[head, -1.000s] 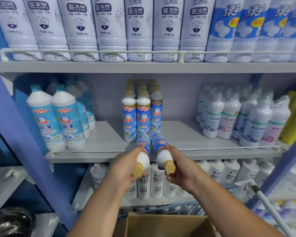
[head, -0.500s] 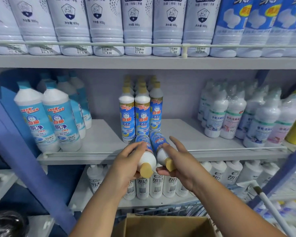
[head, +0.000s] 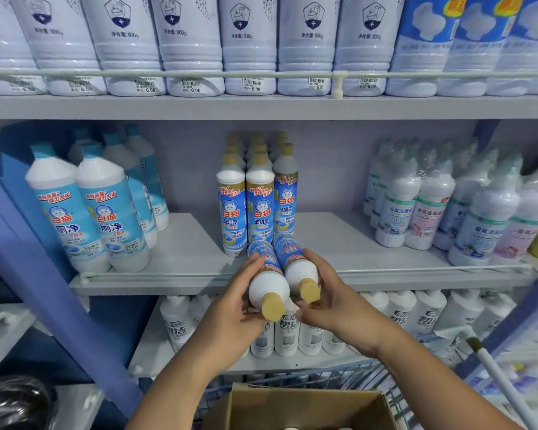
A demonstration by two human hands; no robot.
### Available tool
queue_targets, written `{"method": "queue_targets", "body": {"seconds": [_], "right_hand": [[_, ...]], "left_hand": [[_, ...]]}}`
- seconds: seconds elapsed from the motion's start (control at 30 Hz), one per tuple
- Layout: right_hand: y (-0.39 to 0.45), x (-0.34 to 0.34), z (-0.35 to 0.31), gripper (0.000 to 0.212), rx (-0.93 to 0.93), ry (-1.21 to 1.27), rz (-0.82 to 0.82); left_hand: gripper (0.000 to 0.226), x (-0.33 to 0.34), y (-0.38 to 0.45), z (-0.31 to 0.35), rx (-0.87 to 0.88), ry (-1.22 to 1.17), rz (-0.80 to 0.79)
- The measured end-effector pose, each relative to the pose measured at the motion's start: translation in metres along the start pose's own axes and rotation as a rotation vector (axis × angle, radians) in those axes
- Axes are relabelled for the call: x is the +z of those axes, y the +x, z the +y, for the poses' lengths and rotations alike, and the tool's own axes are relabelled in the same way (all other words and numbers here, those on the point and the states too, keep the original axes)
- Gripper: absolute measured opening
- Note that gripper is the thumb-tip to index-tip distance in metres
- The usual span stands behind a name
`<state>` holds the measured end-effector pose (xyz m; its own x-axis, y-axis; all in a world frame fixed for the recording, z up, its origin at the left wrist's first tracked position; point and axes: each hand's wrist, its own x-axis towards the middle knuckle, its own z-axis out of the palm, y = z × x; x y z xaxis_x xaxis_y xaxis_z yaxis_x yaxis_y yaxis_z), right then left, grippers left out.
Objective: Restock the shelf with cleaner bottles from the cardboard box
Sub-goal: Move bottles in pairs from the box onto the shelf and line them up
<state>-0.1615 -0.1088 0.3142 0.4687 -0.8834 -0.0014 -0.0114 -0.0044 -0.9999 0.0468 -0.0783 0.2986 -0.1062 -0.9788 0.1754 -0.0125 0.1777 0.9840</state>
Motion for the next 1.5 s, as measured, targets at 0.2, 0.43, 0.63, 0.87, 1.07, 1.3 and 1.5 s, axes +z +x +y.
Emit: {"method": "queue_targets", "body": {"seconds": [0.2,0.43,0.63,0.87,1.07,1.3,1.5], "right_hand": [[0.009,0.002,0.002,0.067,-0.177,-0.184,0.251],[0.029,-0.008,-0.022,0.06,-0.261,-0.35,0.318],[0.065,-0.018,-0.059,0.034,-0.316,-0.571,0.487],[0.114,-0.035,-0.089,0.029,-0.183,-0.635,0.541],[0.153,-0.046,-0.1,0.048,-0.071,-0.657,0.448],[0.168,-0.038,-0.096,0.048,-0.084,-0.658,0.434],[0.161,-0.034,-0.087,0.046,-0.14,-0.614,0.495]], "left_hand": [[0.086,0.002,0.006,0.003,0.123,0.074,0.095],[0.061,-0.008,0.03,0.032,0.098,0.066,0.205],[0.041,-0.019,0.071,0.057,0.087,0.279,0.248],[0.023,-0.018,0.106,0.067,-0.014,0.469,0.303],[0.045,-0.023,0.128,0.061,-0.026,0.513,0.352],[0.05,-0.012,0.133,0.049,0.031,0.695,0.448],[0.036,-0.011,0.13,0.035,0.082,0.676,0.444]]}}
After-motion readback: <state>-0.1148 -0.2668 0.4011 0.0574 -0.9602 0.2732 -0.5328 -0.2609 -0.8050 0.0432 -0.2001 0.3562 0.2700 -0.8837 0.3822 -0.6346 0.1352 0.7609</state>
